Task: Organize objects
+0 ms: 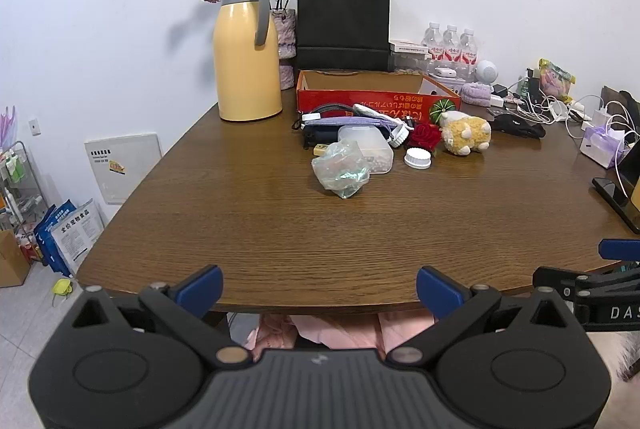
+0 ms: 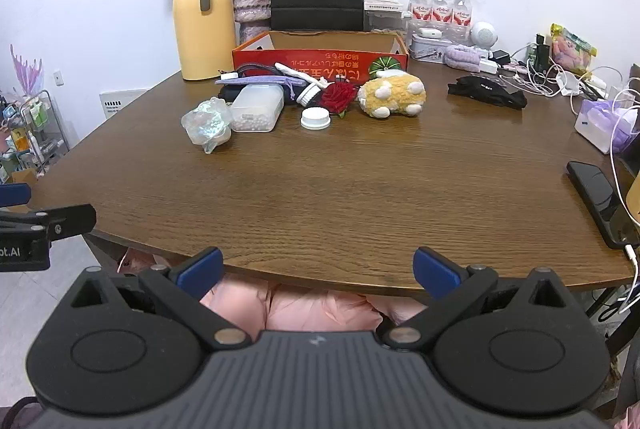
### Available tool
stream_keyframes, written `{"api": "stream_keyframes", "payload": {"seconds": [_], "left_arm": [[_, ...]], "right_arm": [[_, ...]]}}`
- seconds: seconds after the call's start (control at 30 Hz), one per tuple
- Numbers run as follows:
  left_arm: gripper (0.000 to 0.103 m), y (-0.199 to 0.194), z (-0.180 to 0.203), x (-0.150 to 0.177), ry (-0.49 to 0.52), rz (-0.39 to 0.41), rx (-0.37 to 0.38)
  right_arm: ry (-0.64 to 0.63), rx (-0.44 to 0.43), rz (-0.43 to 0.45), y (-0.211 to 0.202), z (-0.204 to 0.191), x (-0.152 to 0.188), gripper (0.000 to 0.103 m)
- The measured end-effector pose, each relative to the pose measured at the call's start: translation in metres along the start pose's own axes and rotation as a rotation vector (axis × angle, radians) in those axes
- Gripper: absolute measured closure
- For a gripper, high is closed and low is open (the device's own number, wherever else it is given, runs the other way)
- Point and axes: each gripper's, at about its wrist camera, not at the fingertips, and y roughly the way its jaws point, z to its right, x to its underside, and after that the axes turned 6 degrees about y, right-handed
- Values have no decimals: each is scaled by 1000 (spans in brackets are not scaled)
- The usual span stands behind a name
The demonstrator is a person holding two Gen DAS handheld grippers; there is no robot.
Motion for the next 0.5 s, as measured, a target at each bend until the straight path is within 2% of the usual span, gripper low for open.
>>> {"api": "stream_keyframes", "payload": {"seconds": [0.5], "left_arm": [[0, 2, 5, 2, 4, -6, 6]], "right_arm": [[5, -3, 0, 3, 0, 0, 0]]}}
